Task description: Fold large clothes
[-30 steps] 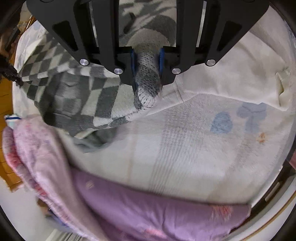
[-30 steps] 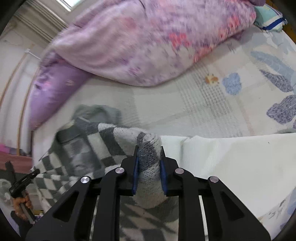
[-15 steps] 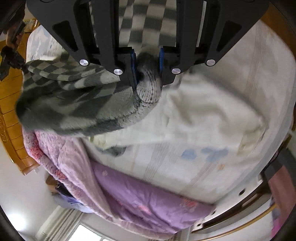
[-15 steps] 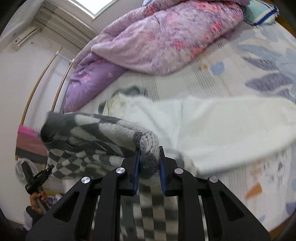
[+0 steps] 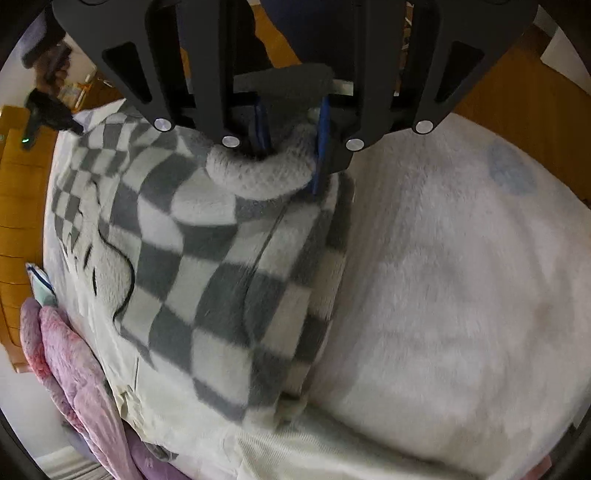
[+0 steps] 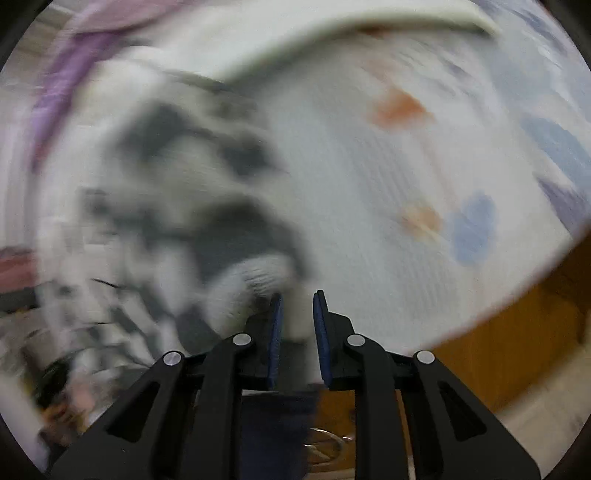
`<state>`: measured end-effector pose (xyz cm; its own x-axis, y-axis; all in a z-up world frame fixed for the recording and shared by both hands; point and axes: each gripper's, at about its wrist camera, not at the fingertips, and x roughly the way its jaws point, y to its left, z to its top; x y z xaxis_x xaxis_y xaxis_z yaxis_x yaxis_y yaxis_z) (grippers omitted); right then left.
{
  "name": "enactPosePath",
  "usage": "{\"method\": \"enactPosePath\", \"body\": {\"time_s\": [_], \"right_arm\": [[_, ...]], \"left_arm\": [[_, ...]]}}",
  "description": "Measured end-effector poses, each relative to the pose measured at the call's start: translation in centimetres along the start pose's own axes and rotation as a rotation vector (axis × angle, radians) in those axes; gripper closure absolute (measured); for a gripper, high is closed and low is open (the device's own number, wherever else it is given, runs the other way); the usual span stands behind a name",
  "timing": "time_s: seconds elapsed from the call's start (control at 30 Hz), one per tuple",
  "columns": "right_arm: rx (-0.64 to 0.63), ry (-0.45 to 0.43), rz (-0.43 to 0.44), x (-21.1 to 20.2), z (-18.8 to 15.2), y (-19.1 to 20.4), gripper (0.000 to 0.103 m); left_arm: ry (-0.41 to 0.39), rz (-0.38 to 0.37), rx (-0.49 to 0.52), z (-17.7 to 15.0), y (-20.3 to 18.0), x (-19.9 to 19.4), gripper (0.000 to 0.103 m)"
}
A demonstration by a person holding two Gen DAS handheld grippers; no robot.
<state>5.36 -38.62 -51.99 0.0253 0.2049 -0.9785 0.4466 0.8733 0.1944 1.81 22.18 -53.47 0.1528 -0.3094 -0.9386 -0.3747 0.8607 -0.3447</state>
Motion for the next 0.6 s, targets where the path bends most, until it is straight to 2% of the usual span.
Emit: {"method": "enactPosePath", "body": {"time_s": [0.07,0.1,0.13,0.17,0.2,0.27,0.3,0.33,0.4,0.5,0.6], "right_arm": [[0.121,-0.019,0.081,-0.3,-1.5,-1.5,0.084],[0.152,-0.026,0.126,-0.5,-2.0,-1.6,0.083],[0.19,-0.036,0.191,-0.8,-2.8,-1.4,0.081],[0.217,-0.044,0.233,-1.0,-3.3,-1.2,0.071],[0.245,-0.053,0.28,-1.1,-3.7,-0.8,0.06],[0.303,-0.077,0.379,-1.2,-4.4,0.4,0.055],[0.332,-0.081,0.433,-1.0,-4.4,1.2,0.055],[0.349,-0.083,0.455,-0.6,-4.4,1.8,0.055],[0.367,-0.091,0.458,-0.2,-3.5,2.8,0.053],[0.401,-0.066,0.451,2.3,-2.7,4.2,0.052],[0.466,-0.068,0.486,3.9,-2.7,3.6,0.052]], "left_arm": [[0.017,-0.062,-0.016,0.1,0.6,-0.5,0.079],[0.02,-0.074,-0.016,0.2,0.8,-0.8,0.074],[0.025,-0.078,-0.009,0.0,0.8,-1.4,0.057],[0.027,-0.078,-0.014,-0.3,0.9,-2.1,0.049],[0.018,-0.111,-0.036,-0.8,1.2,-2.9,0.048],[0.014,-0.178,-0.09,-1.6,2.0,-3.9,0.044],[-0.001,-0.216,-0.143,-2.4,2.4,-4.6,0.038],[-0.013,-0.235,-0.175,-3.0,2.5,-5.0,0.034],[-0.041,-0.289,-0.247,-4.1,2.4,-5.3,0.033],[-0.037,-0.335,-0.338,-4.5,1.1,-3.4,0.031],[-0.033,-0.317,-0.335,-4.2,-0.5,-1.3,0.031]]}}
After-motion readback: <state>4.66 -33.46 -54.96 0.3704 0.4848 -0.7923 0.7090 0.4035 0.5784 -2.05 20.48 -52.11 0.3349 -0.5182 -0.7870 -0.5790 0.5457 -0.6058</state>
